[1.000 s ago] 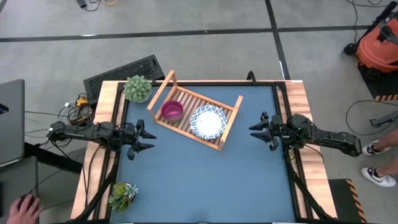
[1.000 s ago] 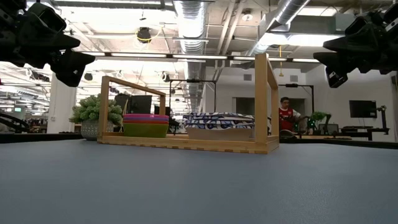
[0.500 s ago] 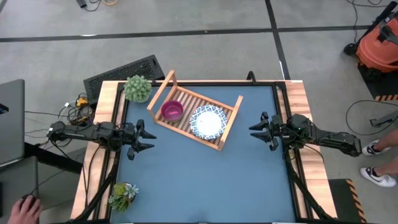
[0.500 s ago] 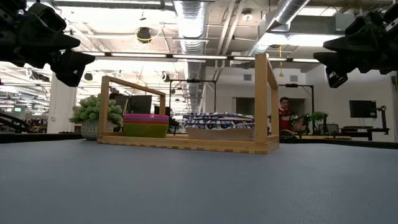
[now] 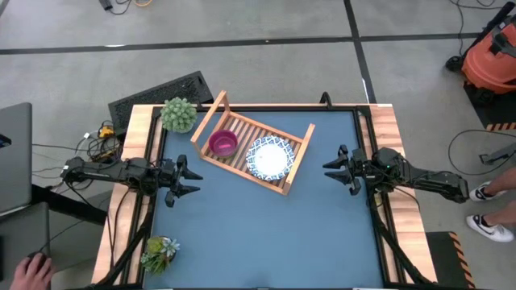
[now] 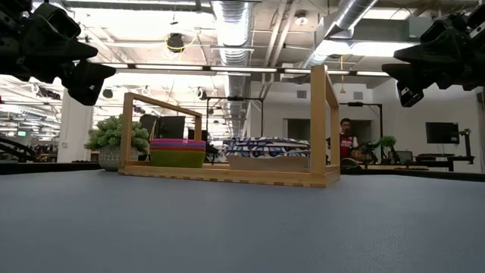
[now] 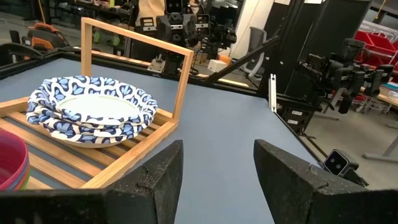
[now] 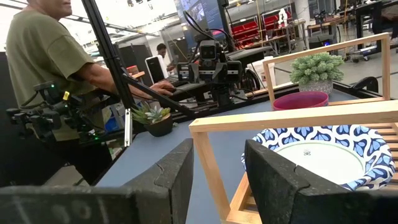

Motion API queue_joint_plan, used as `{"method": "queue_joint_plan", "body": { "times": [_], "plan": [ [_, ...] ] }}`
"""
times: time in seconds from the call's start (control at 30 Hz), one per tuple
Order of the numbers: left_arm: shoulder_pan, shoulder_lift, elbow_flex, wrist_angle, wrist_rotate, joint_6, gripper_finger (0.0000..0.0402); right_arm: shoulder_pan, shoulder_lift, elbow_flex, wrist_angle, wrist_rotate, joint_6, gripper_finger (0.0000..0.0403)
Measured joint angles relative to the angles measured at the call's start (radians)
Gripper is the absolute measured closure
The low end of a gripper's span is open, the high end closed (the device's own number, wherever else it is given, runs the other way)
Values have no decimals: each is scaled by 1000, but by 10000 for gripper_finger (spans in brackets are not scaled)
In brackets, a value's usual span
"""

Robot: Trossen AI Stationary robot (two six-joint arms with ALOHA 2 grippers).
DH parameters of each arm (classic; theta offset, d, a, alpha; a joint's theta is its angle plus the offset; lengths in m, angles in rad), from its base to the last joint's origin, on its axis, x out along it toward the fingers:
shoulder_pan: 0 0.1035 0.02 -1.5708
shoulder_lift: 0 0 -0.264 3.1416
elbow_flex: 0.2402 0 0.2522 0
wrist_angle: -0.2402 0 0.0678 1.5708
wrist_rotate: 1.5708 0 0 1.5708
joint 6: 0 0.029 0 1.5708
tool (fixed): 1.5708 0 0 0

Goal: Place and stack bowls onto a shelf
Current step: Return to Home Position

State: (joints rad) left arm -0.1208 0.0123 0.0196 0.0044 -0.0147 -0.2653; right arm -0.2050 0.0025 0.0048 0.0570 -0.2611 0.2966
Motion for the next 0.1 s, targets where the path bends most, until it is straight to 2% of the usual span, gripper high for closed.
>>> {"method": "queue_joint_plan", "body": {
  "times": [0.1],
  "plan": [
    [0, 0, 0, 0, 0, 0, 221, 0, 0, 0, 0, 0, 0, 232]
  ]
}}
